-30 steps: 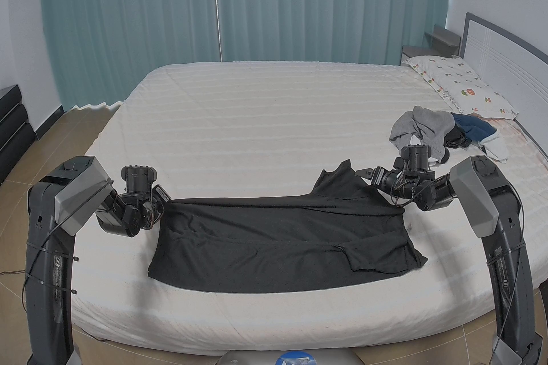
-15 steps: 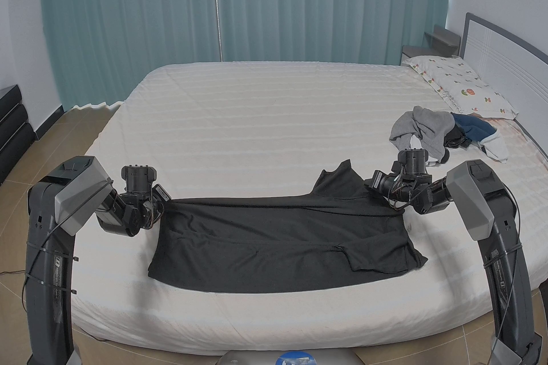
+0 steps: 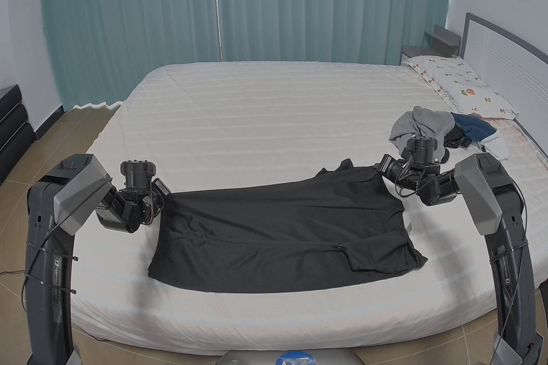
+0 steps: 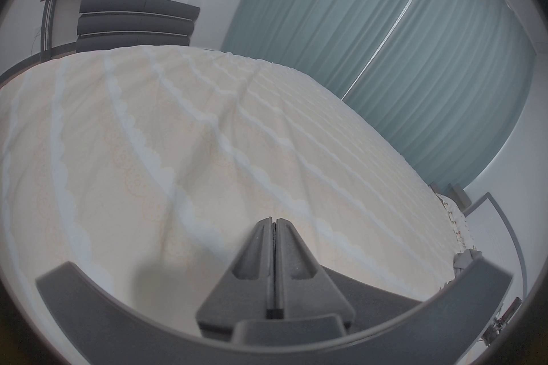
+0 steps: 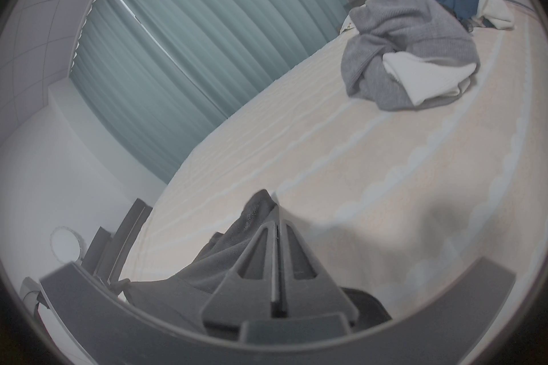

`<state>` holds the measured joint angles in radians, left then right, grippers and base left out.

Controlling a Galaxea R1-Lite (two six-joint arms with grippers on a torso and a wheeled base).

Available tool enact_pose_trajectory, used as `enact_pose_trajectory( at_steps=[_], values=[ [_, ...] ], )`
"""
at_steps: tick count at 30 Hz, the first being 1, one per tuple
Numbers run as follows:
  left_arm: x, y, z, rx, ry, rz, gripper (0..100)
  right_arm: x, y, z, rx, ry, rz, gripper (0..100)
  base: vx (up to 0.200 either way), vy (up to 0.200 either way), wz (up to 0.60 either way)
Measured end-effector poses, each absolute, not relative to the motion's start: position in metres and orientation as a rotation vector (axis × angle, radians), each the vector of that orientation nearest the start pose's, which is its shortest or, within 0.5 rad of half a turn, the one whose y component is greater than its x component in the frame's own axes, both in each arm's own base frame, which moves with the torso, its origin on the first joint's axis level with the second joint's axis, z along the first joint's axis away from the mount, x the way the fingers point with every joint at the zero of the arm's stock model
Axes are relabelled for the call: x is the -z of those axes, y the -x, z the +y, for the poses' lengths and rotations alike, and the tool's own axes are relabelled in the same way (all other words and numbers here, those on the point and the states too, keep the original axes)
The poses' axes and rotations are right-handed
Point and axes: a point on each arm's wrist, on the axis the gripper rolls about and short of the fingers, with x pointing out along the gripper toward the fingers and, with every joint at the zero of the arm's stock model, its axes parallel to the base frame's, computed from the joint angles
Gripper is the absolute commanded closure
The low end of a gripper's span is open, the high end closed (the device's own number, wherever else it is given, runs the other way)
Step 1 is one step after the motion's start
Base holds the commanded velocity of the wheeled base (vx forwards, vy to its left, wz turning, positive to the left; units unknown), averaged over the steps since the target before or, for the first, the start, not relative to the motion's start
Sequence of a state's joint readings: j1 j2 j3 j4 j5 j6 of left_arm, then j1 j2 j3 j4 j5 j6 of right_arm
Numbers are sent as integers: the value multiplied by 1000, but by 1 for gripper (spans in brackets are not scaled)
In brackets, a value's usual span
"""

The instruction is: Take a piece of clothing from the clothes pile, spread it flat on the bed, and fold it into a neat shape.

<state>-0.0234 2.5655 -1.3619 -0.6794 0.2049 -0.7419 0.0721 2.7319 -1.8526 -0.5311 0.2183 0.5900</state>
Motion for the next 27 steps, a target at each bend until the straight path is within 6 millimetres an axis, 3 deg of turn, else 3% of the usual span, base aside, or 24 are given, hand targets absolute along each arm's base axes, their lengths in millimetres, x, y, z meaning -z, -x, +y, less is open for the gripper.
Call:
enact_pose_trajectory(
  at_steps=[8,27],
  values=[
    [12,-483,-6,-343,677,374,100,-15,-542,36,-152,-627,319,100,0,0,0],
    [1,-488,-6,-320,680,310,100,-24,-539,29,-106,-677,263,100,0,0,0]
  ],
)
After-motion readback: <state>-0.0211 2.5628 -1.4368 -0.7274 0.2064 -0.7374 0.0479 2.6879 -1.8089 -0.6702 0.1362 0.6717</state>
